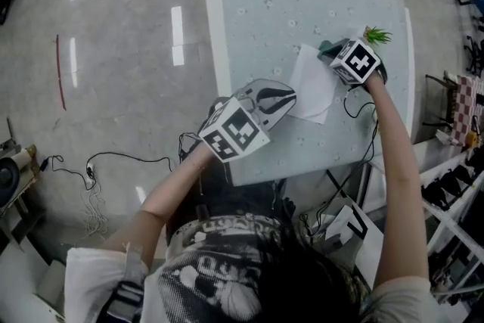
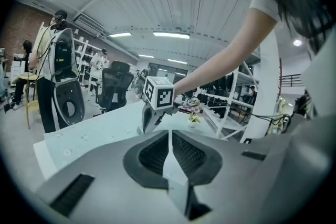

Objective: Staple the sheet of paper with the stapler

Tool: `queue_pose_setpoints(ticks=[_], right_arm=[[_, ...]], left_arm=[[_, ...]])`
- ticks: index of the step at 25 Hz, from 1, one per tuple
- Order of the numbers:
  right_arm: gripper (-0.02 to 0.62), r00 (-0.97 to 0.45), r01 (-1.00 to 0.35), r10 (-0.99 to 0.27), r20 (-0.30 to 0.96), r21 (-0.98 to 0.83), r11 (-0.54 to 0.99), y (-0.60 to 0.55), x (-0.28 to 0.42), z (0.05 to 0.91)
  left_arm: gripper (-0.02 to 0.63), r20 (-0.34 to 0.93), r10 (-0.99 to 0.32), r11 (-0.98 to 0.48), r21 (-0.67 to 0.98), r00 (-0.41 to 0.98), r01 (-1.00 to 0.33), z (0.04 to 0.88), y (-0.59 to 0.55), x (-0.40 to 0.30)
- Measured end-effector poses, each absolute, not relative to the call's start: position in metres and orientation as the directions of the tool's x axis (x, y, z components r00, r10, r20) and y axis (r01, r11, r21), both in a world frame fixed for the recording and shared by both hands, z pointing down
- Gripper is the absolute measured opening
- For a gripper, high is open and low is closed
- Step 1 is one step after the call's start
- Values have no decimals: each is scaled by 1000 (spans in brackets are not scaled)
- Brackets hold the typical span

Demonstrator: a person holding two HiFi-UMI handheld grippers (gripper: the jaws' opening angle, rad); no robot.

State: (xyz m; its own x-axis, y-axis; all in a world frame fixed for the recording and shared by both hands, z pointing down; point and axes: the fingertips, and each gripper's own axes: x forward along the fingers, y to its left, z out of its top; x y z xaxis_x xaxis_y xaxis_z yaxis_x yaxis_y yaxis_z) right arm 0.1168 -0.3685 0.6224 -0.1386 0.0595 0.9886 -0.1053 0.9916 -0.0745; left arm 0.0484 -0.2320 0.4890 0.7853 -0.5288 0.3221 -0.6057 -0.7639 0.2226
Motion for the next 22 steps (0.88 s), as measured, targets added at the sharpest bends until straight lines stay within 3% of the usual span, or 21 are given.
queue_pose_setpoints(ticks=[7, 22], right_arm=[[5, -279, -294, -120, 953, 35, 955, -374, 122, 604], [3, -551, -611, -426, 717, 1, 792, -301, 93, 526]], left_arm=[[20, 336, -531, -770, 193, 778, -608, 469, -221, 38], [20, 346, -525, -780, 171, 778, -602, 446, -185, 7]])
